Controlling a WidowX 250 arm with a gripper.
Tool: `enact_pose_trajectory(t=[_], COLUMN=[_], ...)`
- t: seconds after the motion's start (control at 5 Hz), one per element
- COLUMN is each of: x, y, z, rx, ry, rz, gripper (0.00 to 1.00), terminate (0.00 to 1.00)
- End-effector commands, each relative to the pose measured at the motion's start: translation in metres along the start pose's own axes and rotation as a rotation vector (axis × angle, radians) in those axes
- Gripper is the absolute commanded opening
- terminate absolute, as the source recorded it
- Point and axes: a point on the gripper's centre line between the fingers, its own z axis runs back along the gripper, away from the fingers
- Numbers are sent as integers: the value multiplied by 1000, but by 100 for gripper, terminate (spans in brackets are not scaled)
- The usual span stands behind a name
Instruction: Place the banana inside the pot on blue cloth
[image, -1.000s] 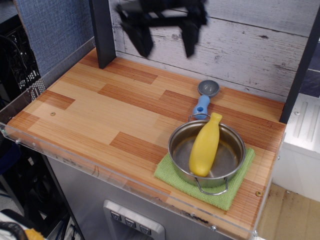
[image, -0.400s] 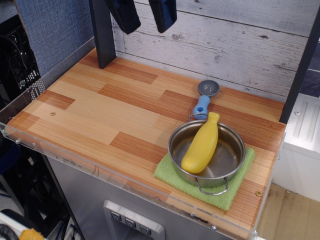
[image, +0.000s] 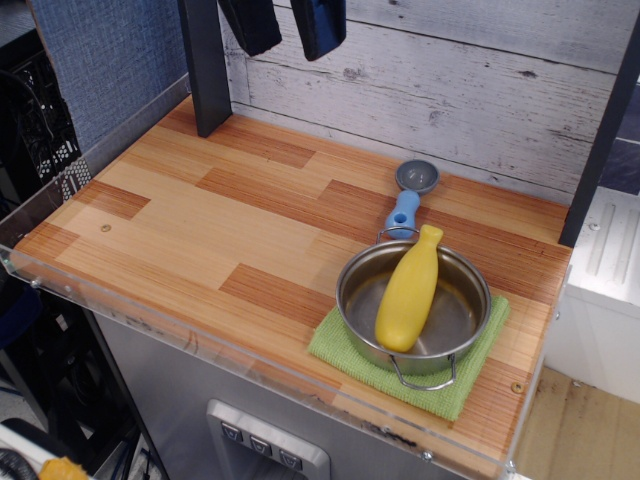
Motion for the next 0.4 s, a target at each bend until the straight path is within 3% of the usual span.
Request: enact_pose_trajectory(t=[0.0, 0.2], x=[-2, -2], y=[3, 3], z=[16, 16], rx=[17, 17], ry=[-37, -37], rz=[-9, -9], gripper=[100, 100], terminate=[0, 100])
